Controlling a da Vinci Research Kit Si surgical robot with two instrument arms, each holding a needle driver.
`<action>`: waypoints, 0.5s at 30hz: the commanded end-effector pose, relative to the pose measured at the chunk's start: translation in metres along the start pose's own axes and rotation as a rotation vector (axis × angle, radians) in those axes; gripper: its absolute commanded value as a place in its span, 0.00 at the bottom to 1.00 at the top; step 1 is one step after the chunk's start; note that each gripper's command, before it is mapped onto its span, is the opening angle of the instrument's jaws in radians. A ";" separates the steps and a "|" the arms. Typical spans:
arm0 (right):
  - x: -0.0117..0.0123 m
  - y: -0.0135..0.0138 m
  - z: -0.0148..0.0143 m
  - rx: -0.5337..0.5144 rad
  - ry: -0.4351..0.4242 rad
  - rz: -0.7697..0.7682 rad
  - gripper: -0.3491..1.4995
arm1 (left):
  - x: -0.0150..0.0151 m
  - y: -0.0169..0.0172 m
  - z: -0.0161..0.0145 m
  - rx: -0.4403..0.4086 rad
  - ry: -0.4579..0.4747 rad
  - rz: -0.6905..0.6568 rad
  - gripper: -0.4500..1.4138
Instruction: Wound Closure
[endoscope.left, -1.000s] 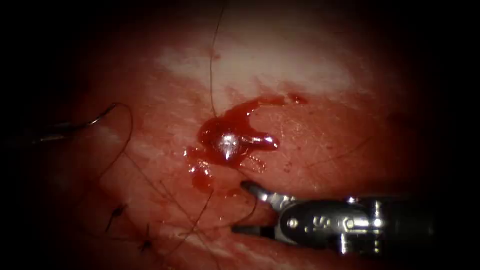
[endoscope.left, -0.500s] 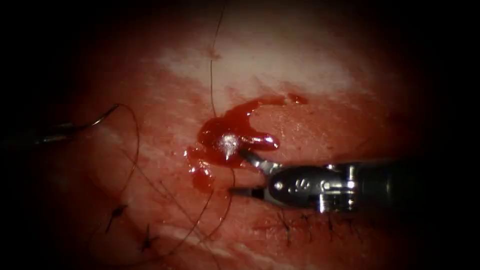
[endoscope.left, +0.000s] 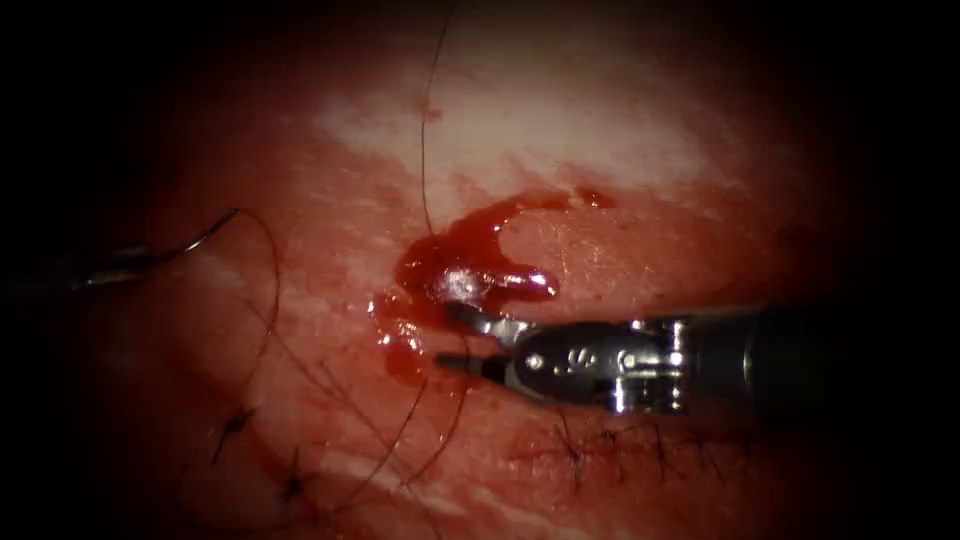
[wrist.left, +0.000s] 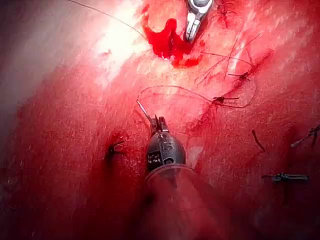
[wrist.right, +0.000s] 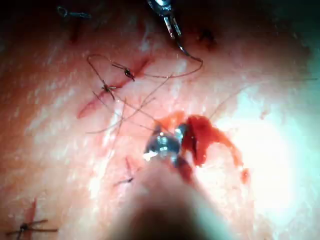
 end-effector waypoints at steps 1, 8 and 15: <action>-0.0002 -0.0009 0.0004 0.025 -0.005 -0.004 0.00 | -0.0005 0.0005 0.0007 -0.002 0.000 -0.002 0.00; 0.0013 -0.0035 -0.0011 0.076 -0.023 -0.013 0.00 | -0.0006 0.0005 0.0007 -0.002 0.000 -0.001 0.00; 0.0039 -0.0057 -0.0031 0.099 -0.018 -0.008 0.00 | -0.0006 0.0006 0.0007 -0.004 0.001 -0.001 0.00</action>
